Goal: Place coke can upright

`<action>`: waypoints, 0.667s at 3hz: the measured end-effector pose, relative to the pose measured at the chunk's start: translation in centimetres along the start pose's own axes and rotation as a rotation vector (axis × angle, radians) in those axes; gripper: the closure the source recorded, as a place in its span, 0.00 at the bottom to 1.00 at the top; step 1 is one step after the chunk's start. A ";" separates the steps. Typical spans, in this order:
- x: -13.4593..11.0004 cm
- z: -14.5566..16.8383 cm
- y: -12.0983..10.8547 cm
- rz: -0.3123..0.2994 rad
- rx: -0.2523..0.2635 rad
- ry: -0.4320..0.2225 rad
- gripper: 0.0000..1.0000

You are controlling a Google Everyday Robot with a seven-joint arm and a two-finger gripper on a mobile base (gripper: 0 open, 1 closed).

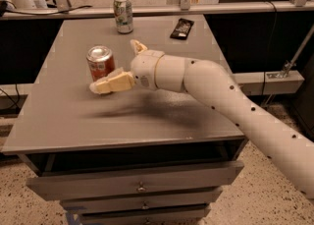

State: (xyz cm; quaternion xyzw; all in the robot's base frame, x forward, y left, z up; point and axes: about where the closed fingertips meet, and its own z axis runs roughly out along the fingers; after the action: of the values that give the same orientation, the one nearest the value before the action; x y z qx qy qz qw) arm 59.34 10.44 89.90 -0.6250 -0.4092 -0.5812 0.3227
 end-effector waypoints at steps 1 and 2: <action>2.4 -4.0 1.4 0.025 0.012 0.018 0.00; 5.3 -10.2 3.2 0.024 -0.046 0.012 0.00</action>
Offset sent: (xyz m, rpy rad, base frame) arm -0.0336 -0.1808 0.1193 0.0162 -0.0121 -0.1447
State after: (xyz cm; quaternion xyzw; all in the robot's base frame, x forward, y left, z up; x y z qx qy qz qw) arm 57.45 0.73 96.56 -0.6336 -0.3861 -0.5902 0.3179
